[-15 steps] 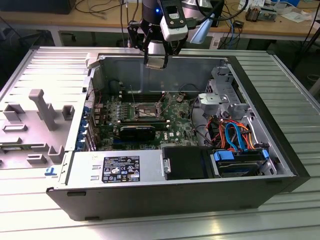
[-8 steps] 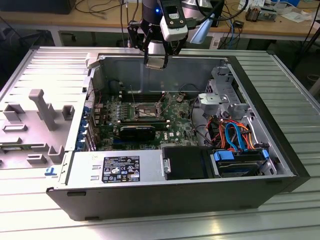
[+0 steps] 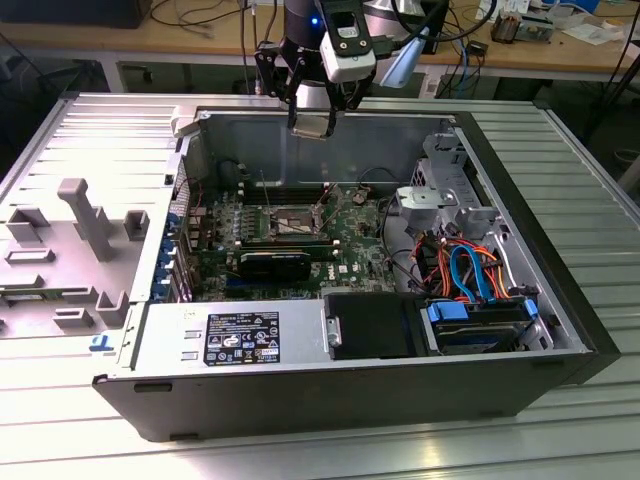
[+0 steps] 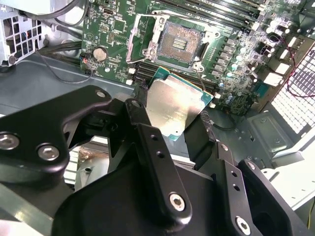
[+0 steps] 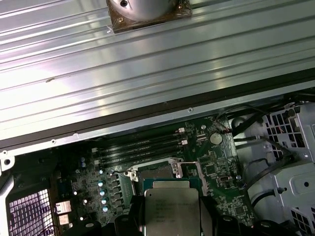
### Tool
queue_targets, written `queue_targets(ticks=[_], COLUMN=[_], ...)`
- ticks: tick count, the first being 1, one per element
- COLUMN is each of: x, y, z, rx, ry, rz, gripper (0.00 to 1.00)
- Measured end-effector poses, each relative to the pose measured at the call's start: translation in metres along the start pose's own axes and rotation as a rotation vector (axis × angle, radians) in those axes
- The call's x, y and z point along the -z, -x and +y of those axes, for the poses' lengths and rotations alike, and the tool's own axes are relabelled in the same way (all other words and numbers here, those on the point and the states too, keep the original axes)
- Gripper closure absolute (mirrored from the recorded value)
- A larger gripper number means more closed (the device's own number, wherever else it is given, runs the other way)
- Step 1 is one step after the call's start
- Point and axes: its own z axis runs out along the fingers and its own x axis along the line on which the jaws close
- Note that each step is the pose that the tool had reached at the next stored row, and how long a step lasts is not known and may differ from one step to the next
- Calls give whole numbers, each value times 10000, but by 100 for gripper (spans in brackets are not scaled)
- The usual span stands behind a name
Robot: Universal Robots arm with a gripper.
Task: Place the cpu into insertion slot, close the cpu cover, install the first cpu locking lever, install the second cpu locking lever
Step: 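Place the cpu into insertion slot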
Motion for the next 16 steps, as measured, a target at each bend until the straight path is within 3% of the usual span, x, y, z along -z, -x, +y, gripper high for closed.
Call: queue_targets(ticks=[4,16], x=[-1,-10], y=[0,0], z=[0,-1], rx=[-221,-1953], ry=[4,38], rz=[-19,-175], gripper=[46,46])
